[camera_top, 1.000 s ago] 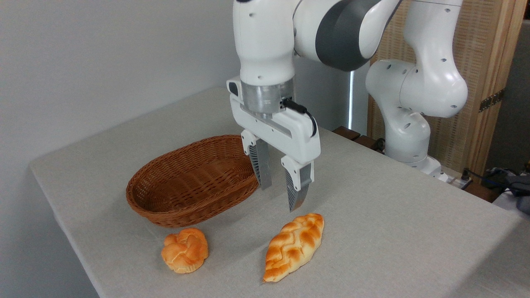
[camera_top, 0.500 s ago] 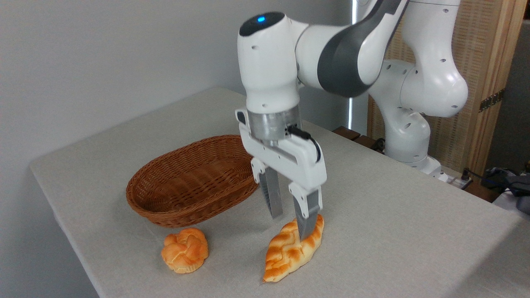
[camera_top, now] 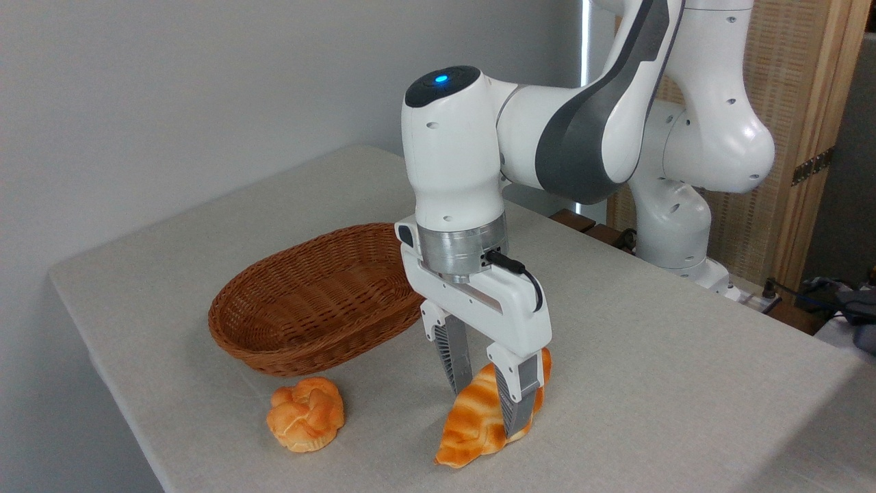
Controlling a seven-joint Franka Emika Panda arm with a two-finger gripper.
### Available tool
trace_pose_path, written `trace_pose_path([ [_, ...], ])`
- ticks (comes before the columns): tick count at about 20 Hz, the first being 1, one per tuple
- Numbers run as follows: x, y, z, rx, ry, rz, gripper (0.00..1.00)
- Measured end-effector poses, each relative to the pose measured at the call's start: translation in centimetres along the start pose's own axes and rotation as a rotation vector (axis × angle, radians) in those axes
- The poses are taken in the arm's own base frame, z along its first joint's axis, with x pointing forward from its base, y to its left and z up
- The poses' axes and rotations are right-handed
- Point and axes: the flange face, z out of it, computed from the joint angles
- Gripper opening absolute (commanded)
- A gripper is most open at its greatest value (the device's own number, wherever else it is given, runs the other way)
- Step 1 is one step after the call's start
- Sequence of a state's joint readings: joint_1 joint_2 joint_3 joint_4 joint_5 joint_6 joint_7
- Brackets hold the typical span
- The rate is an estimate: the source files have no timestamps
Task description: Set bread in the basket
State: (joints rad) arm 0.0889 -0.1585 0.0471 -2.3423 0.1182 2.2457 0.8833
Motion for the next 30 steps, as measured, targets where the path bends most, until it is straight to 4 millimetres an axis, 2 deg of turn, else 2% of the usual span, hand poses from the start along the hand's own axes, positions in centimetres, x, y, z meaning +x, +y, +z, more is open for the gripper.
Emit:
trace_pose_path([
  [7, 0.9, -0.5, -1.9, -0.005, 0.072, -0.057, 1.0],
  [21, 0.6, -0.7, -1.5, 0.018, 0.024, -0.02, 1.0],
  [27, 0.1, -0.1, -0.8, -0.028, -0.018, -0.017, 1.0],
  [28, 0.1, -0.1, -0.8, -0.03, -0.02, -0.017, 0.93],
  [29, 0.1, -0.1, -0.8, -0.031, -0.021, -0.017, 0.81],
  [30, 0.1, -0.1, -0.8, -0.031, -0.021, -0.017, 0.75],
])
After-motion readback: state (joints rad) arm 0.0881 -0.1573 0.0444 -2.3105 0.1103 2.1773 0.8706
